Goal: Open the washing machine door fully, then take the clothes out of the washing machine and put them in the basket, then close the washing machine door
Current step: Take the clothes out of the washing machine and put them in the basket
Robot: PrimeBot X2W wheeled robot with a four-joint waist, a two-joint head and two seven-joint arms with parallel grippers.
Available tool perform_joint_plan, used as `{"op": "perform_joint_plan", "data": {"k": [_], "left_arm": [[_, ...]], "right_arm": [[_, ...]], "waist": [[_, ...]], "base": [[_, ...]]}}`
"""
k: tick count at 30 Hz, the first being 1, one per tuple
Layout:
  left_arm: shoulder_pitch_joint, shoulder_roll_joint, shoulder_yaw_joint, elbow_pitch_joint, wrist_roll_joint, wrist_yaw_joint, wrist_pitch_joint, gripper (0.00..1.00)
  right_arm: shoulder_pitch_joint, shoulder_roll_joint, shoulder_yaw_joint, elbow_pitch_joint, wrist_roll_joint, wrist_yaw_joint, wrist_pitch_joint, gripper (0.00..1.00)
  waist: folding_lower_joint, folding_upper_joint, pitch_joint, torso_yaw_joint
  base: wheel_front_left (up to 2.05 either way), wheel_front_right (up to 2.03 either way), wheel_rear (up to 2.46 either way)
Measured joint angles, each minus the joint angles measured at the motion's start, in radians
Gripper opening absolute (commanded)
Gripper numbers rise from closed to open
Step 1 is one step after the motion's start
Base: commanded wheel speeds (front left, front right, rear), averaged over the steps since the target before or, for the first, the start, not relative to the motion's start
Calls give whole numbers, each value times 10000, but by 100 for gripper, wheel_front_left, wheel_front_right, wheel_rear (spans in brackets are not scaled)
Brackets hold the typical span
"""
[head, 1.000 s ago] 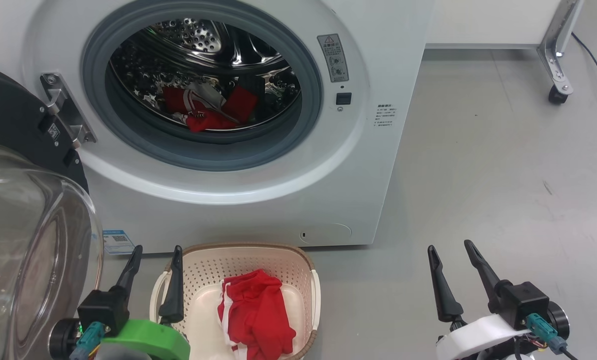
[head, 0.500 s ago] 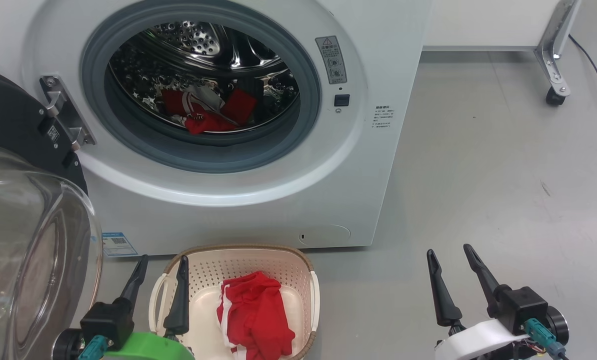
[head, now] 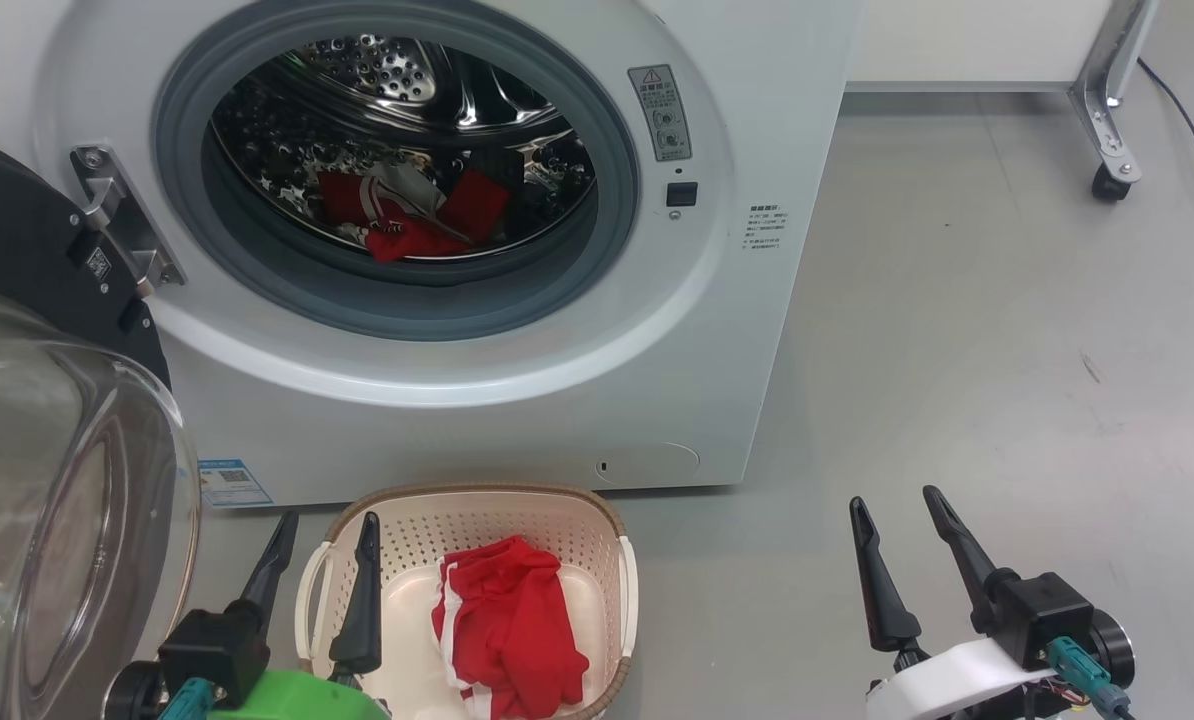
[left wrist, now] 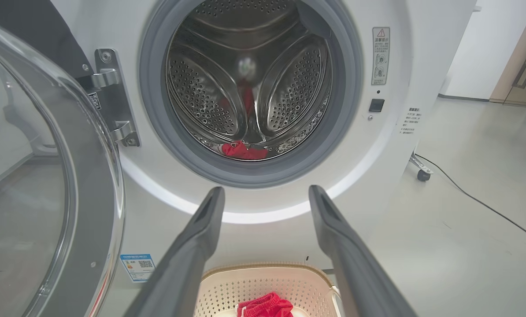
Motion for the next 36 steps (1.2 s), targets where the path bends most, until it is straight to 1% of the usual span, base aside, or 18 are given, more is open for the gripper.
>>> {"op": "perform_joint_plan", "data": {"k": [9, 17, 26, 32, 36], "left_arm": [[10, -4, -167, -219, 2, 4, 180, 100], [-288, -52, -357, -173, 2, 2, 451, 100], [-1610, -245, -347, 213, -23, -4, 700, 100], [-2776, -311, -56, 721, -161, -2, 846, 100], [-3638, -291, 86, 1114, -217, -2, 1216, 100]], "right_arm": [[-12, 0, 121, -240, -13, 4, 0, 100], [-197, -2, 244, -476, -61, 10, 0, 100], [-729, -8, 339, -897, -69, 17, -2, 100], [-1121, -19, 439, -1022, -65, 31, 0, 100], [-1467, -21, 616, -1150, -4, 54, -2, 100]], "waist": [[0, 0, 388, -43], [0, 0, 1032, -189], [0, 0, 2092, -455], [0, 0, 2891, -664], [0, 0, 3442, -821]], "base": [[0, 0, 0], [0, 0, 0], [0, 0, 0], [0, 0, 0], [0, 0, 0]]}}
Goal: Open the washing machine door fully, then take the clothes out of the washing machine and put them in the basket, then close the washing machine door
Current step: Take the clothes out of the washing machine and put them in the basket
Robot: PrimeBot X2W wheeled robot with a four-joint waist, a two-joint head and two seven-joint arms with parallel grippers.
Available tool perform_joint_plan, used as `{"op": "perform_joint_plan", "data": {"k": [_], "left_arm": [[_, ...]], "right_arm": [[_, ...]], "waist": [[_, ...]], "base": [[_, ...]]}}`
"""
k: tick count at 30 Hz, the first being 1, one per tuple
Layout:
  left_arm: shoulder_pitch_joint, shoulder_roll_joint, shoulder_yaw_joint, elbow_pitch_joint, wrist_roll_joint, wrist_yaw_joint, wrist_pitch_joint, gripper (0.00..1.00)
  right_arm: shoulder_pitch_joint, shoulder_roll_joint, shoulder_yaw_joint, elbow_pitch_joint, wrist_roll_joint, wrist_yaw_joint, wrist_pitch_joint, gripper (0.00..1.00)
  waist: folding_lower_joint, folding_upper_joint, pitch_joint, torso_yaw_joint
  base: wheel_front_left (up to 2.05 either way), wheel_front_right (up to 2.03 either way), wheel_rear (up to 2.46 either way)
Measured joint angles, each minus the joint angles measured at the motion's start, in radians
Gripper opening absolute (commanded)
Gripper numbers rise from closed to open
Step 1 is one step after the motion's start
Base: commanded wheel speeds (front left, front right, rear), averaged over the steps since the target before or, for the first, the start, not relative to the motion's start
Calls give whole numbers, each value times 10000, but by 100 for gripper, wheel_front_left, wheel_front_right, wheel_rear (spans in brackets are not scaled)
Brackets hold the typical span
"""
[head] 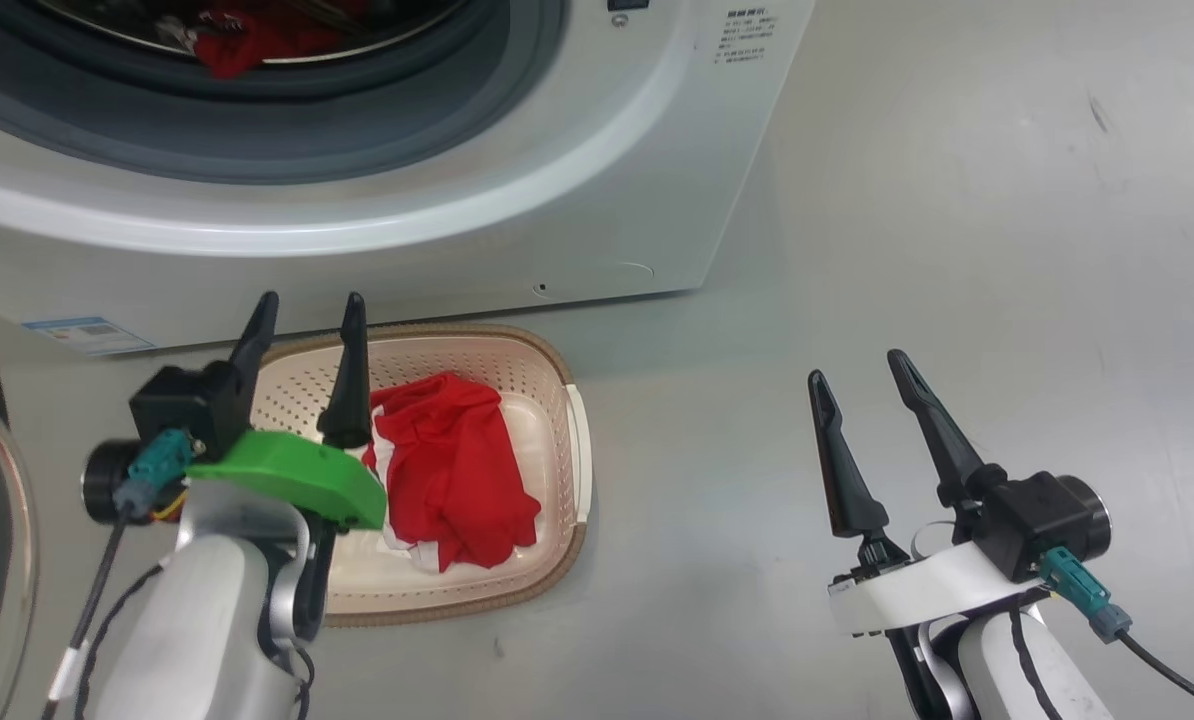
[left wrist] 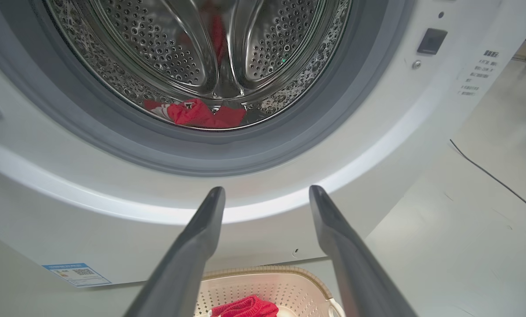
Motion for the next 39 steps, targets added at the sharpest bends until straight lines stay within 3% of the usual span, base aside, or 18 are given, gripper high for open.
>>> {"op": "perform_joint_plan", "data": {"k": [9, 23, 30, 39], "left_arm": [[-2259, 629, 240, 579, 0, -48, 1198, 100], [-5685, 1952, 545, 1361, 12, -487, 3588, 100], [-7124, 2748, 642, 1710, 307, -625, 4543, 100], [-8254, 3287, 832, 2102, 326, -736, 5430, 100]], "right_arm": [[-787, -10, 309, -213, 399, -8, 0, 100], [-2084, -33, 454, -382, 1062, -52, 0, 100], [-2456, -35, 648, -314, 1256, -127, 0, 100], [-2687, -35, 828, -230, 1453, -138, 0, 100]], "waist": [[2, 0, 1236, -457], [2, 0, 3017, -1274], [2, 0, 3566, -1666], [1, 0, 3944, -2008]], "base": [[0, 0, 0], [0, 0, 0], [0, 0, 0], [0, 0, 0]]}}
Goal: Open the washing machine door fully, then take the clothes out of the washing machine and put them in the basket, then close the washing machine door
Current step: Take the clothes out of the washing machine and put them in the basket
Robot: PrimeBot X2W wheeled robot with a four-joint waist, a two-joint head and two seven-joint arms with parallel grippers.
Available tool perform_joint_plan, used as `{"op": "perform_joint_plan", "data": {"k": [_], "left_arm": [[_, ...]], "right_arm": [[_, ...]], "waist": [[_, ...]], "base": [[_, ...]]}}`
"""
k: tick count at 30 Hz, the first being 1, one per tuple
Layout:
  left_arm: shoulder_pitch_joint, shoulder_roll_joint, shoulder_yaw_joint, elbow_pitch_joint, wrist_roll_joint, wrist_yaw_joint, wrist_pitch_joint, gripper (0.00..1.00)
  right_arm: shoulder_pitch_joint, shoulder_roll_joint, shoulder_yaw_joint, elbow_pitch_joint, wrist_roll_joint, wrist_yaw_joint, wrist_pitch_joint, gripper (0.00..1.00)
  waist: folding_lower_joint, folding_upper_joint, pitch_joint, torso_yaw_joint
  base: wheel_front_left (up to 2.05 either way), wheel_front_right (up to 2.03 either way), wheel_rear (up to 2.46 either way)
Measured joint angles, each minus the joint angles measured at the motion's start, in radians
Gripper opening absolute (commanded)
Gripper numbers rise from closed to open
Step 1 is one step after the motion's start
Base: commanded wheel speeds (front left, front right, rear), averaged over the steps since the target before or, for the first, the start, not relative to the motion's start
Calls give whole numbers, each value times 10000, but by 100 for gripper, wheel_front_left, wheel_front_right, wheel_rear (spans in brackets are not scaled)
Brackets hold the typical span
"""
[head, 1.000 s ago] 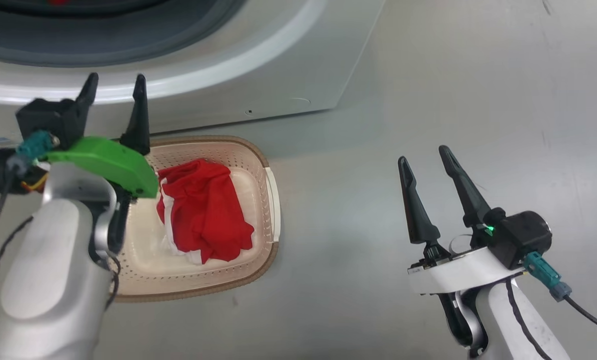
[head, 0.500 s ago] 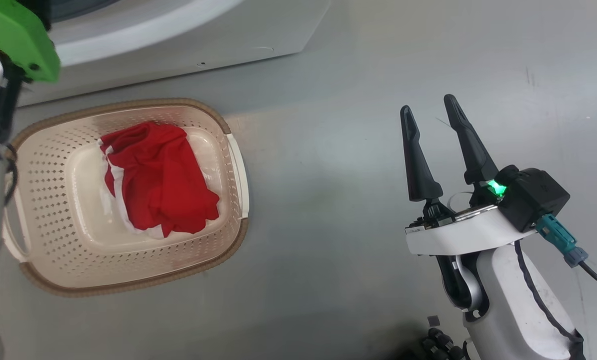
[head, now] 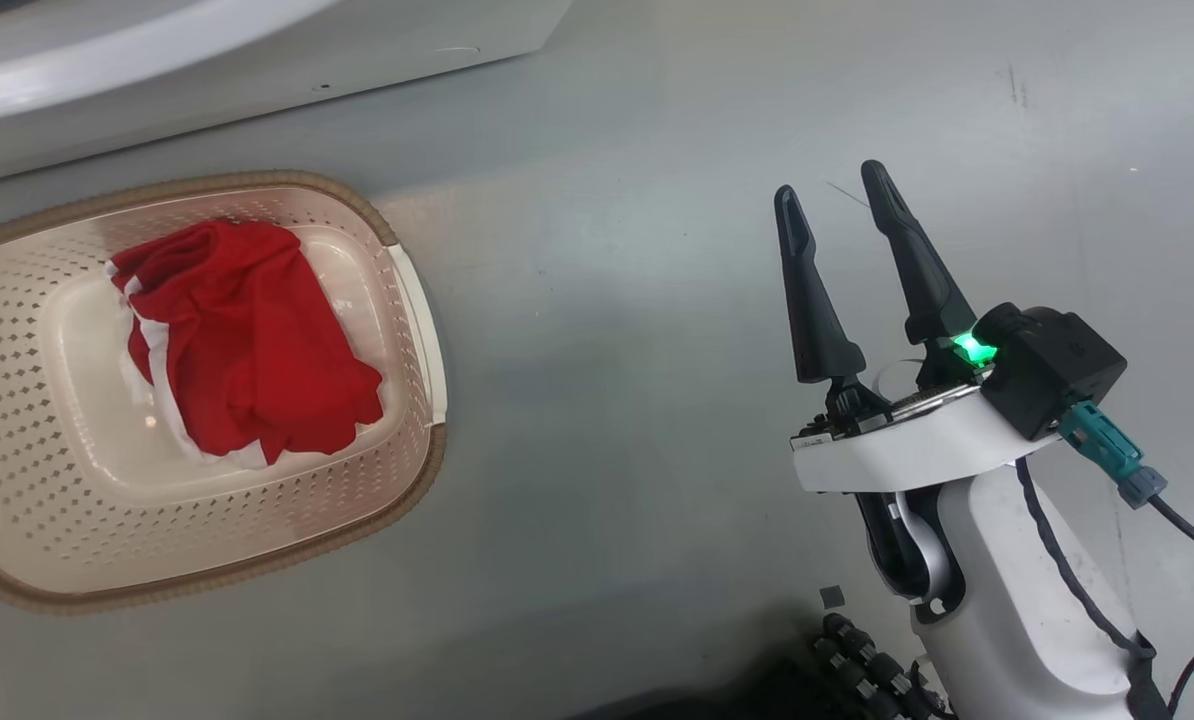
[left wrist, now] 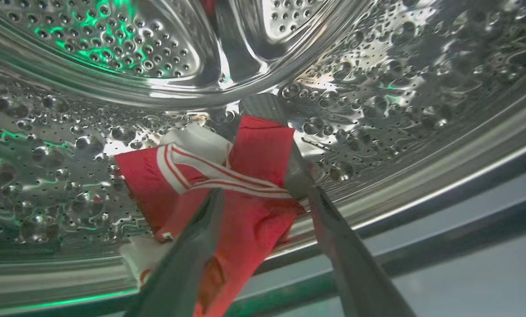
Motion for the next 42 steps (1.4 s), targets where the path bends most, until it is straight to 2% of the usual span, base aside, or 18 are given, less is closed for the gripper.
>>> {"op": "perform_joint_plan", "data": {"k": [5, 11, 23, 25, 26, 35, 42], "left_arm": [[-445, 483, 130, 355, 134, 2, 433, 100], [-768, 792, 173, 771, 182, 4, 1032, 100], [-1051, 838, 284, 1409, 128, 109, 1816, 100], [-1108, 836, 288, 1446, 128, 146, 1877, 27], [-1148, 836, 288, 1463, 128, 150, 1921, 0], [-1293, 828, 240, 1469, 151, 180, 1889, 0], [-1318, 646, 8, 1252, 230, 117, 1358, 0]], "right_arm": [[-152, 2, 151, 36, 255, -2, 0, 100], [-189, 4, 190, 52, 403, -79, 0, 100], [-432, 4, 186, 12, 520, -151, 0, 100], [-467, 4, 186, 12, 520, -150, 0, 100], [-483, 4, 184, 12, 520, -150, 0, 100], [-588, 4, 148, 33, 477, -150, 0, 100], [-600, 2, -69, 79, 290, -153, 0, 100]], "waist": [[0, 0, 166, -195], [-1, 0, 340, -402], [0, 0, 567, -546], [-1, 0, 584, -540], [0, 0, 590, -536], [-1, 0, 633, -459], [-1, 0, 637, -307]], "base": [[0, 0, 0], [0, 0, 0], [0, 0, 0], [0, 0, 0], [0, 0, 0], [0, 0, 0], [0, 0, 0]]}}
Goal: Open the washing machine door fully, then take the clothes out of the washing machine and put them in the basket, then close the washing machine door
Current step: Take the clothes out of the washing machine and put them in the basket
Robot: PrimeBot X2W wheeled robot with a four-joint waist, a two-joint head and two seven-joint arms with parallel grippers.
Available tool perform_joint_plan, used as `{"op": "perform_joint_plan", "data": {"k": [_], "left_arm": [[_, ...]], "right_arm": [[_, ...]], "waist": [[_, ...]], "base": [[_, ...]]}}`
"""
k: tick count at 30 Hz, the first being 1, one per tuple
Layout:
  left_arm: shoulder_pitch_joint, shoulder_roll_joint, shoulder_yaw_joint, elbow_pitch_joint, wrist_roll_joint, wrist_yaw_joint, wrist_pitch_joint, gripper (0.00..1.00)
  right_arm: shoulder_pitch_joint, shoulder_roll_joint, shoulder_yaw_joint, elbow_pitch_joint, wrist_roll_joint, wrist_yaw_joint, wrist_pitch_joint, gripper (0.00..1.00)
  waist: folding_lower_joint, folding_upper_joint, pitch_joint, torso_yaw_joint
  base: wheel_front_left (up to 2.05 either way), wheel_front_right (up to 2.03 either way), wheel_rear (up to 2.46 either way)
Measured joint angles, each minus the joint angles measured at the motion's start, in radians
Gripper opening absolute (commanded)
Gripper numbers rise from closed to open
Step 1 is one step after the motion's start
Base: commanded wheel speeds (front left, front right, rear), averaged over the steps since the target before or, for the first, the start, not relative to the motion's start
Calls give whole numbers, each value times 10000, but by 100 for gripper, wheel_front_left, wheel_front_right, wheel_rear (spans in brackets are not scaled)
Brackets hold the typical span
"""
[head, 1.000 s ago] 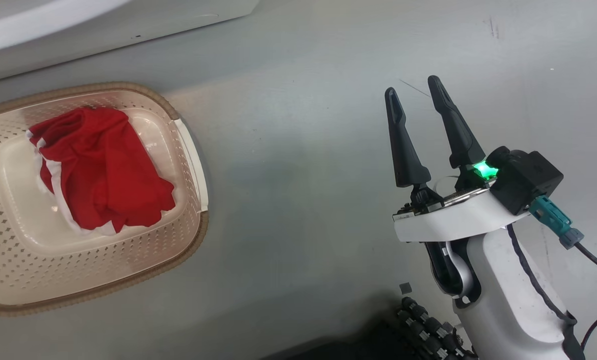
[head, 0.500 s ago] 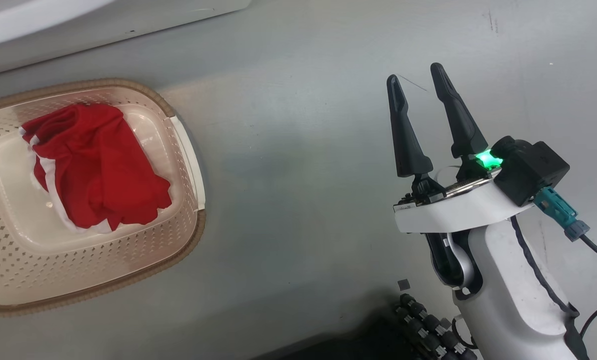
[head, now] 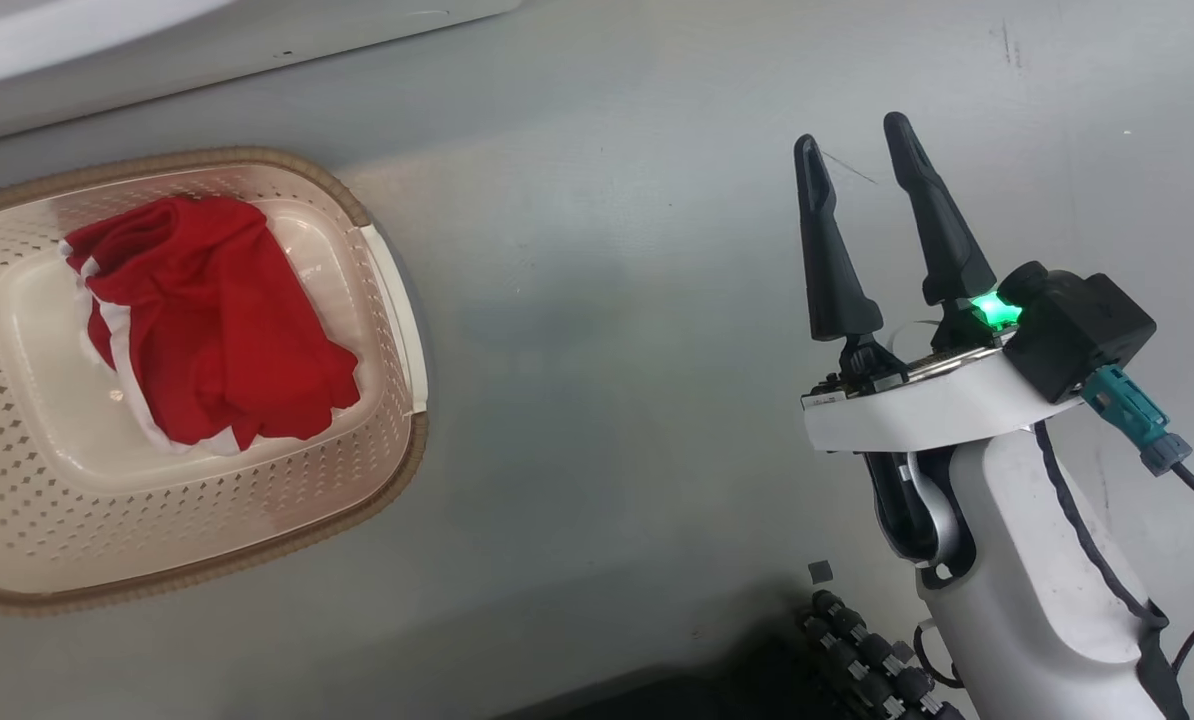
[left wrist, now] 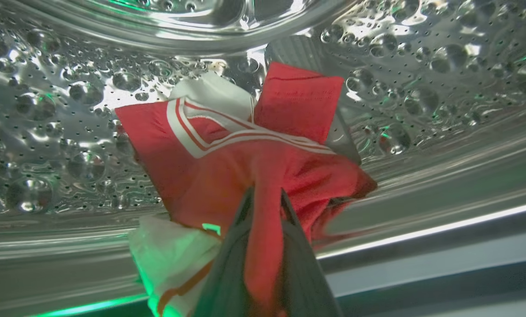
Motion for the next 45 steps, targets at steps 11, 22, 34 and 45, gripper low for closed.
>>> {"op": "perform_joint_plan", "data": {"k": [11, 22, 34, 45], "left_arm": [[-114, -545, -209, -414, 46, -161, -1444, 0], [682, -1147, 58, -1093, -10, -188, -3561, 0], [2665, -1900, 171, -1854, -86, 75, -5858, 0], [4939, -2721, 178, -2121, -253, 257, -7473, 0]], "right_arm": [[-61, -4, -221, 153, -470, 29, 0, 100], [-61, -6, -399, 330, -792, 174, 0, 100], [73, -13, -604, 623, -1172, 290, 0, 100], [657, -19, -788, 901, -1463, 451, 0, 100]], "waist": [[0, 0, -111, 493], [0, 0, -497, 861], [0, 0, -1285, 1220], [0, 0, -2387, 1587]], "base": [[0, 0, 0], [0, 0, 0], [0, 0, 0], [0, 0, 0]]}}
